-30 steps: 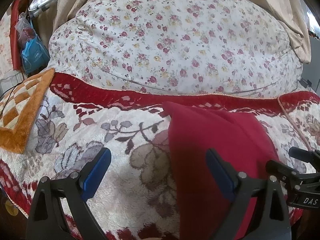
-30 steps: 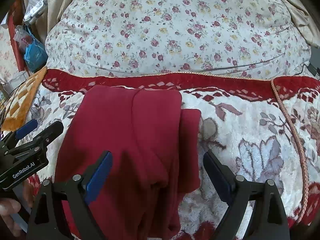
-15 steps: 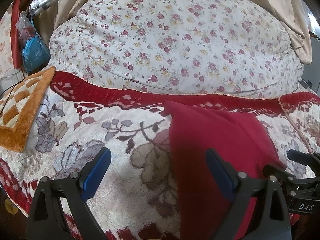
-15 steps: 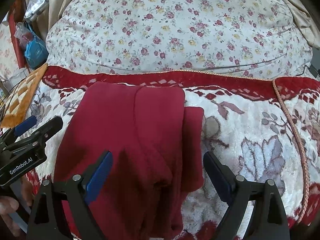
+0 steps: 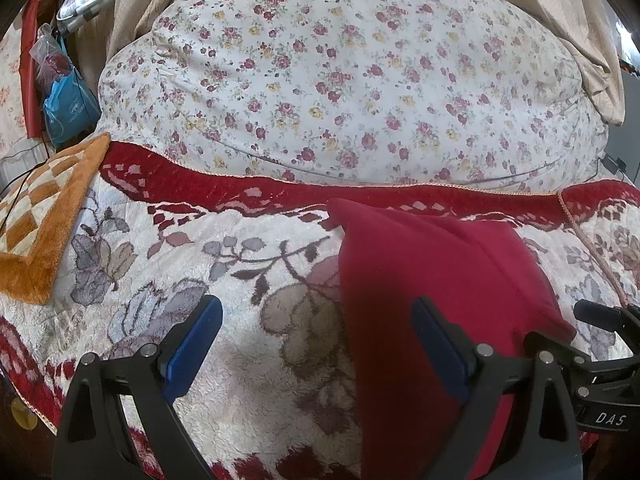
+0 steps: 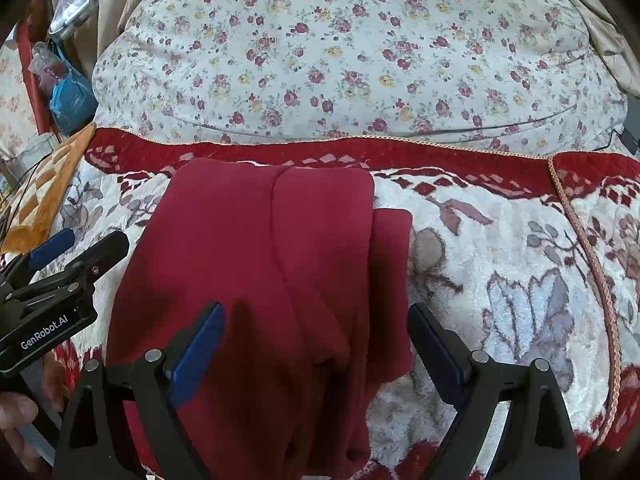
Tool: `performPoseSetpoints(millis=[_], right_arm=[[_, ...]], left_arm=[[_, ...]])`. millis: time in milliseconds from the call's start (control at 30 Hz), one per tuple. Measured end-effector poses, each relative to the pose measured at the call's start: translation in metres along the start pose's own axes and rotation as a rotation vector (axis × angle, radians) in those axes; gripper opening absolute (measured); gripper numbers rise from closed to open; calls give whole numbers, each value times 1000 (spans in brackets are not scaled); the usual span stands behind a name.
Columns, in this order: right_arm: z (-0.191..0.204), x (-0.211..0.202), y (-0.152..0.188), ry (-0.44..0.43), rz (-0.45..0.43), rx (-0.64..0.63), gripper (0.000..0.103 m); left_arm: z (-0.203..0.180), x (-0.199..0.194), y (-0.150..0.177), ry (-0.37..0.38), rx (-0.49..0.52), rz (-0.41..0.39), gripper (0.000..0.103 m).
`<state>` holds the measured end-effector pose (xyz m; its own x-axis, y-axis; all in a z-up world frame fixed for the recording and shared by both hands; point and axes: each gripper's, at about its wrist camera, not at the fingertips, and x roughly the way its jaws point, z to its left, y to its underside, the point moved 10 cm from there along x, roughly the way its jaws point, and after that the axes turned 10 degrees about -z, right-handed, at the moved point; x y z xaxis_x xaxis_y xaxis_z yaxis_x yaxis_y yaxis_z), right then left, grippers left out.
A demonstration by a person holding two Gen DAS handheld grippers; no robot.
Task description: Fold small clothes
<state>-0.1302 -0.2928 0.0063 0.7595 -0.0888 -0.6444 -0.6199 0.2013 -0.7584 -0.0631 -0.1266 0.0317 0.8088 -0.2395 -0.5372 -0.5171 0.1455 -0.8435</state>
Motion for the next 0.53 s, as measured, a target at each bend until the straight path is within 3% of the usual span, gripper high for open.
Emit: performPoseSetpoints(millis=[533], right_arm=[[-8,6,3,3,10,9,95]], left_arm=[[3,7,9,33,-33,30,94]])
